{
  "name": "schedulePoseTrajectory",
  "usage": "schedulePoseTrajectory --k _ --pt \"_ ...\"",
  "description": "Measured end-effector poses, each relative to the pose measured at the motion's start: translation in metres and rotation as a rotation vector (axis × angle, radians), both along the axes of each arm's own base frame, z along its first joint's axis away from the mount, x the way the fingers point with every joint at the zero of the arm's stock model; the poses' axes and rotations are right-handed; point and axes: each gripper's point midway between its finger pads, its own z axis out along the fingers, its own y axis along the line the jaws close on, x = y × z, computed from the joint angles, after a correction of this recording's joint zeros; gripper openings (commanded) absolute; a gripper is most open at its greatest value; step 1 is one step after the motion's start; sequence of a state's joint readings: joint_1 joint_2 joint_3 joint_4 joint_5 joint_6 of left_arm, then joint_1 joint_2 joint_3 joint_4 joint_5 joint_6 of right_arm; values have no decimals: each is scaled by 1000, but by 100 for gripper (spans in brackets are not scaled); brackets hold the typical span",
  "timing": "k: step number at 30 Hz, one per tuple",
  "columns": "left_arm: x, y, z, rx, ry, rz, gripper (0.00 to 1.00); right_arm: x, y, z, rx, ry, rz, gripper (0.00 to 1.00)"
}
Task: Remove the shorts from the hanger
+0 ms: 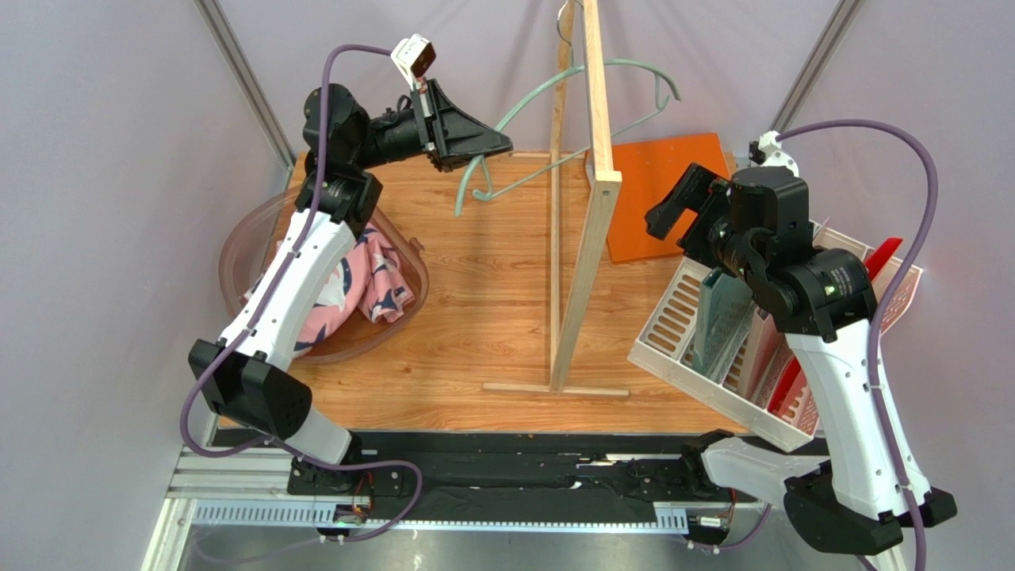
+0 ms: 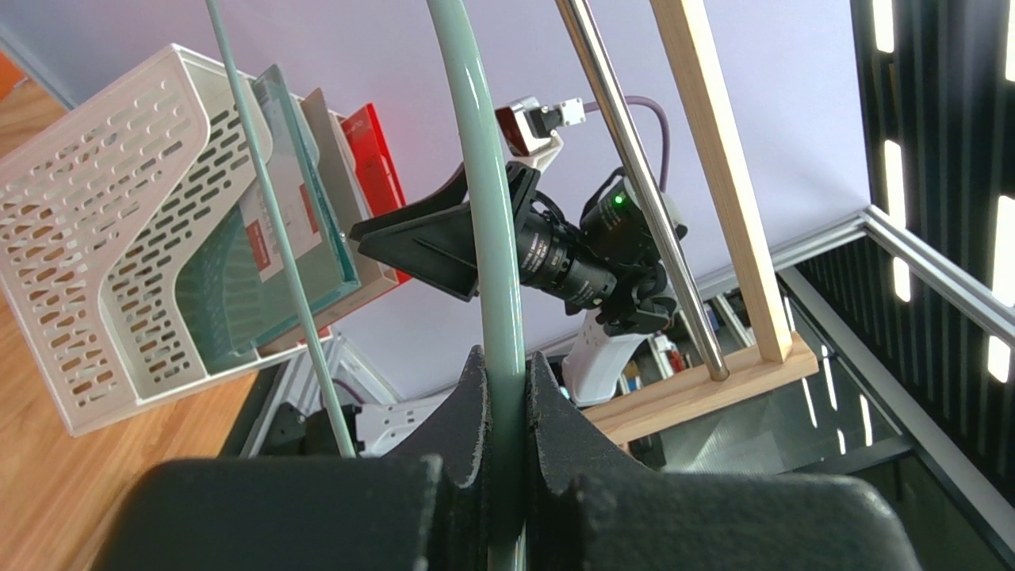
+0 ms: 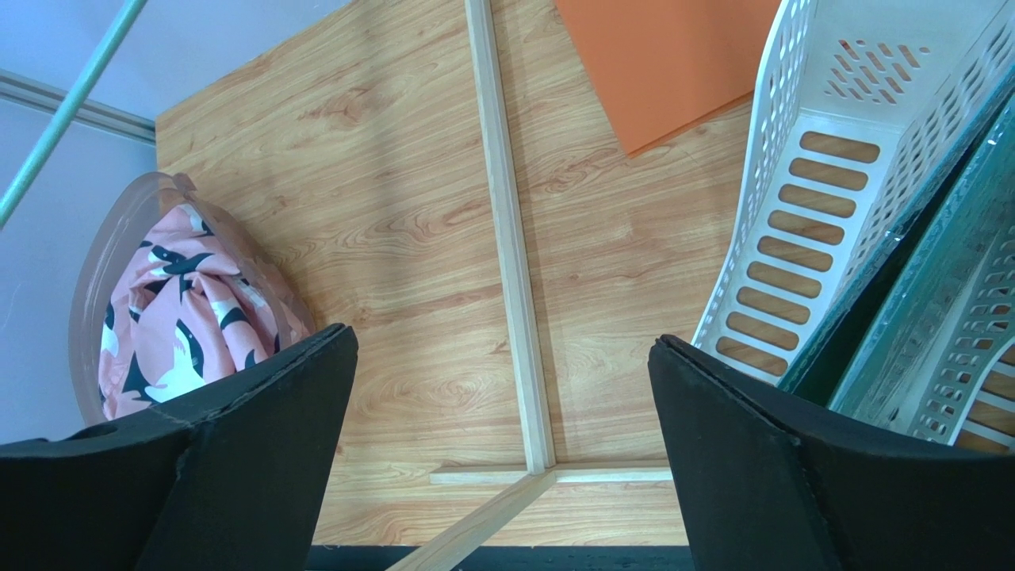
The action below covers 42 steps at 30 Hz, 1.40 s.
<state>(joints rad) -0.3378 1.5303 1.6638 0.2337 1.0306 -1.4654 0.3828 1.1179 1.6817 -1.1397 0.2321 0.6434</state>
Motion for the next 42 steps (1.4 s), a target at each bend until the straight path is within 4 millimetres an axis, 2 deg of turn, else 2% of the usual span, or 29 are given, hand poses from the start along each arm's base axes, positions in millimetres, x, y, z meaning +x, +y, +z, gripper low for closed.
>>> schedulePoseTrajectory --k 11,14,17,18,19,21,24,27,30,33,35,36,38,42 --pt "3 -9 -25 18 62 -35 0 -1 0 -4 3 7 -4 99" --pt "4 -9 -32 63 38 -23 8 -2 1 -5 5 10 2 99" --pt "2 -8 -32 113 4 -8 25 -2 4 -4 14 11 18 99" --pt "1 -8 -35 131 -8 0 34 -3 5 -5 19 8 25 99" --pt "1 -7 -39 155 -10 9 49 -5 7 -5 24 8 35 99" --pt "2 -5 -46 205 -17 37 87 -9 9 -6 34 8 56 99" --pt "3 2 -59 292 -32 87 99 -18 13 -7 57 4 93 99" --pt "4 14 -71 405 -57 170 100 -29 17 -4 79 -11 135 100" --pt "-3 35 -79 526 -122 270 99 -42 21 2 105 -36 180 100" --pt "-24 62 -77 615 -216 366 99 -57 21 9 128 -68 218 100" --pt "-54 85 -72 644 -306 434 99 -67 21 11 141 -86 238 100" --pt "-64 90 -70 641 -331 448 99 -71 21 12 144 -89 243 100" --pt "-98 103 -70 623 -406 473 99 -81 20 13 152 -97 257 100" --pt "-162 112 -80 508 -538 453 99 -100 19 9 174 -114 290 100"
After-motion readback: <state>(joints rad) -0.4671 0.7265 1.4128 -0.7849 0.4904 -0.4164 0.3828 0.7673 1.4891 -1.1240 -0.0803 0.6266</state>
